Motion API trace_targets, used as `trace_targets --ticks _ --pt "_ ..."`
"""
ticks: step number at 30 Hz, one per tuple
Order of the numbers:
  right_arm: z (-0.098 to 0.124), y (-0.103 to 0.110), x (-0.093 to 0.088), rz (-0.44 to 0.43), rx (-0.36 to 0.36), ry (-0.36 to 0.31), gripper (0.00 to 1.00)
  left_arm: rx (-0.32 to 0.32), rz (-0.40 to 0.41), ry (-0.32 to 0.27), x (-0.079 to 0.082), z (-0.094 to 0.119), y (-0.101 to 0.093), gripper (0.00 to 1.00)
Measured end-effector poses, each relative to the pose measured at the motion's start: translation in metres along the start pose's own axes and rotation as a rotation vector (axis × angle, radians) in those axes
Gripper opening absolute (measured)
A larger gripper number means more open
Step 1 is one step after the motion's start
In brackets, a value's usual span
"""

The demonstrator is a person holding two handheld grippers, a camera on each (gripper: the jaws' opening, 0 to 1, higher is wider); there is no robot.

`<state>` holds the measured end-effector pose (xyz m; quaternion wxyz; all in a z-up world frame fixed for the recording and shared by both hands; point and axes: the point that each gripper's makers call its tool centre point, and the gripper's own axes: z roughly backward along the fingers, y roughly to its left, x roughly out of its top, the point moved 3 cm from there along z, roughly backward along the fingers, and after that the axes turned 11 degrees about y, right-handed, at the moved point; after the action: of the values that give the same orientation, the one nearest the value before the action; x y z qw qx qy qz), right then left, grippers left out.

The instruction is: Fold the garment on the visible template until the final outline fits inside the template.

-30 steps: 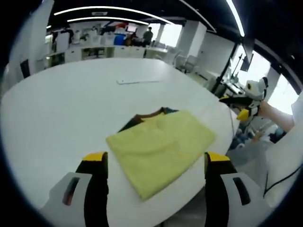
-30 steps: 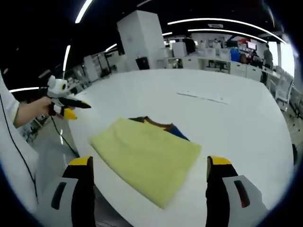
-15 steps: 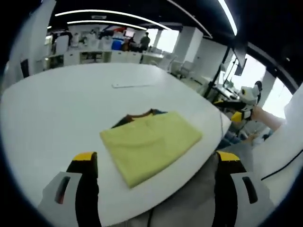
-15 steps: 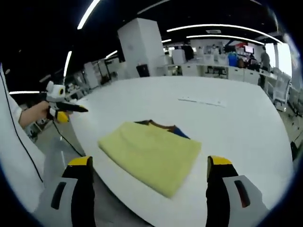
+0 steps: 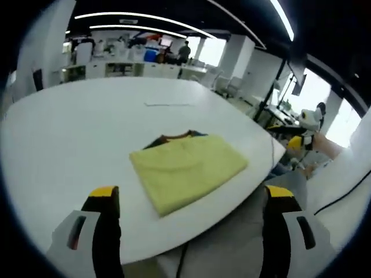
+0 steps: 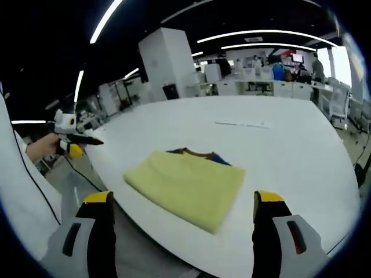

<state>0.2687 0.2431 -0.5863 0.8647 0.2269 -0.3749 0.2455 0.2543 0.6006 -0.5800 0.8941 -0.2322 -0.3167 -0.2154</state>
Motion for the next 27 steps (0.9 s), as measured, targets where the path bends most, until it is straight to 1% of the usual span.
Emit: trace_targets --ticks 5,10,14,27 --pt "-0.002 0.0007 -0.0015 0.0 0.005 0.005 1.0 -0.004 -0.005 -0.001 0.0023 -0.0014 -0.0013 1.0" --pt "-0.0051 0.0012 -0.0001 0.026 0.008 0.026 1.0 -0.006 -0.012 0.009 0.0011 -0.0024 -0.0025 1.0" --pt "-0.0054 0.0014 0.0024 0.015 0.012 0.011 0.99 -0.003 -0.012 0.013 0.0002 -0.0024 -0.0017 1.0" --pt "-0.0056 0.0005 -0.0028 0.003 0.008 0.02 0.99 -0.003 -0.014 0.023 -0.001 -0.0026 -0.001 1.0"
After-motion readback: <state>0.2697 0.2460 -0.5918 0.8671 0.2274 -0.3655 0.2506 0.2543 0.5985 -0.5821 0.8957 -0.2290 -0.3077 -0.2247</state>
